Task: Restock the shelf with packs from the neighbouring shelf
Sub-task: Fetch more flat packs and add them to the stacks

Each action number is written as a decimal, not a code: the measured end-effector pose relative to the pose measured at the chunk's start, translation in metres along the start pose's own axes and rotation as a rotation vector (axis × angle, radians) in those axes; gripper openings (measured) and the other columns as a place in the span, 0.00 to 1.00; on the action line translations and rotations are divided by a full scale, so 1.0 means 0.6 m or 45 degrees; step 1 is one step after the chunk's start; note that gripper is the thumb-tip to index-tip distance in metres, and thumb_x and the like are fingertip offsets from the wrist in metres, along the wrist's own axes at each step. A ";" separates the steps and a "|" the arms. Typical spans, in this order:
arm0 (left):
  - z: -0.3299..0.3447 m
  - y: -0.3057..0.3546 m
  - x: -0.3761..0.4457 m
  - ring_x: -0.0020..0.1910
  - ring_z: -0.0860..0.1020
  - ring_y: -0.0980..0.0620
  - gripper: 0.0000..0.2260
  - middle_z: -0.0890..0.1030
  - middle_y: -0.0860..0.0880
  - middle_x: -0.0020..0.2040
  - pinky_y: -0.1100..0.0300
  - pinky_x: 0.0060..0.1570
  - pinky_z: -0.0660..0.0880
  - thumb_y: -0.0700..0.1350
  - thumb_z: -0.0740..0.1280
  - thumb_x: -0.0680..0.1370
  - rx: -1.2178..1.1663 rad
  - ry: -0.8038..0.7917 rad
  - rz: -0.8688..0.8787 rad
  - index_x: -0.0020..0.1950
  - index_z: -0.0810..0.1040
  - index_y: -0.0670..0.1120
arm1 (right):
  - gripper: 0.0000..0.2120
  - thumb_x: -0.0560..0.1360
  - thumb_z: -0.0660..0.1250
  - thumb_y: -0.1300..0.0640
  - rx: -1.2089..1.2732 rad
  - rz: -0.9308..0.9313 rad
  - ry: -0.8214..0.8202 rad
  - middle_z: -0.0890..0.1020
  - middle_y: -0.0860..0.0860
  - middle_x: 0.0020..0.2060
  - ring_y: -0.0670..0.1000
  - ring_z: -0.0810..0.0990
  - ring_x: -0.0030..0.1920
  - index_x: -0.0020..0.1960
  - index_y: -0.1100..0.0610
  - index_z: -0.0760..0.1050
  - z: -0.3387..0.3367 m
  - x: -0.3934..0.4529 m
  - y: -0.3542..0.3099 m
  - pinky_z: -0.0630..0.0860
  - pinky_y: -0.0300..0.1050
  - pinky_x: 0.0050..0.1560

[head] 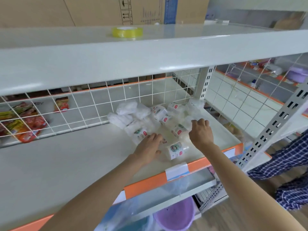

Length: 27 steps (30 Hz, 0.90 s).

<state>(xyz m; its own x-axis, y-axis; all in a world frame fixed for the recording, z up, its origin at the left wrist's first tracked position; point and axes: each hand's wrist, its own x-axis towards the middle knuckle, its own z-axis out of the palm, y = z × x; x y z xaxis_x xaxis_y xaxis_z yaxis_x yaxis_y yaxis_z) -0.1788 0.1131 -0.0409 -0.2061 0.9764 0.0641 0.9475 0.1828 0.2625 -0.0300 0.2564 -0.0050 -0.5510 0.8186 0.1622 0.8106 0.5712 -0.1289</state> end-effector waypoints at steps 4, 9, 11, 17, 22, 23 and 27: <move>-0.004 0.005 -0.007 0.59 0.70 0.46 0.18 0.70 0.44 0.59 0.54 0.56 0.68 0.44 0.67 0.74 -0.008 -0.008 -0.038 0.61 0.66 0.43 | 0.17 0.77 0.60 0.56 -0.083 -0.010 -0.062 0.70 0.58 0.59 0.58 0.66 0.61 0.64 0.60 0.67 -0.010 0.006 0.014 0.67 0.48 0.57; -0.016 0.001 -0.049 0.61 0.68 0.48 0.23 0.69 0.47 0.62 0.56 0.58 0.66 0.45 0.66 0.73 0.012 0.142 -0.050 0.66 0.65 0.45 | 0.16 0.68 0.69 0.61 0.187 -0.238 0.324 0.74 0.62 0.48 0.64 0.73 0.50 0.54 0.67 0.73 -0.036 -0.021 -0.027 0.71 0.55 0.46; -0.023 -0.009 -0.082 0.62 0.67 0.49 0.23 0.68 0.49 0.63 0.56 0.58 0.66 0.45 0.66 0.72 -0.024 0.263 -0.086 0.66 0.67 0.47 | 0.16 0.63 0.72 0.63 0.273 -0.454 0.497 0.75 0.63 0.42 0.65 0.76 0.43 0.49 0.67 0.75 -0.039 -0.040 -0.060 0.74 0.55 0.39; -0.056 -0.060 -0.218 0.53 0.67 0.50 0.24 0.72 0.48 0.59 0.69 0.54 0.62 0.44 0.67 0.67 -0.219 0.479 -0.368 0.63 0.71 0.43 | 0.16 0.63 0.66 0.59 0.555 -0.948 0.421 0.77 0.58 0.41 0.60 0.78 0.39 0.49 0.62 0.72 0.002 -0.102 -0.184 0.78 0.47 0.36; -0.070 -0.108 -0.357 0.54 0.72 0.49 0.26 0.71 0.44 0.58 0.66 0.53 0.68 0.40 0.71 0.65 -0.218 0.597 -0.643 0.63 0.72 0.40 | 0.20 0.59 0.67 0.61 0.636 -1.211 0.311 0.79 0.56 0.38 0.59 0.78 0.38 0.49 0.57 0.65 0.038 -0.146 -0.295 0.77 0.48 0.36; -0.074 -0.115 -0.384 0.54 0.73 0.48 0.27 0.71 0.44 0.58 0.65 0.51 0.70 0.38 0.73 0.65 -0.207 0.626 -0.698 0.63 0.72 0.41 | 0.19 0.59 0.66 0.60 0.648 -1.255 0.292 0.78 0.56 0.38 0.59 0.78 0.38 0.49 0.56 0.65 0.042 -0.157 -0.317 0.77 0.48 0.35; -0.093 -0.140 -0.495 0.51 0.73 0.50 0.28 0.74 0.44 0.55 0.72 0.50 0.64 0.37 0.76 0.62 -0.137 0.694 -0.881 0.61 0.74 0.41 | 0.17 0.60 0.64 0.59 0.711 -1.418 0.235 0.78 0.55 0.37 0.58 0.77 0.38 0.47 0.55 0.64 0.046 -0.209 -0.415 0.76 0.48 0.34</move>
<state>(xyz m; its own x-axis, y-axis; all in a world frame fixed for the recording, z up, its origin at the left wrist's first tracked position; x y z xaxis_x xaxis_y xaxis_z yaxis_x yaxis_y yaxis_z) -0.2107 -0.1985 -0.0284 -0.8382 0.4555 0.2998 0.5447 0.6734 0.4998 -0.1681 0.0131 -0.0204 -0.8084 -0.1173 0.5768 -0.2938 0.9296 -0.2226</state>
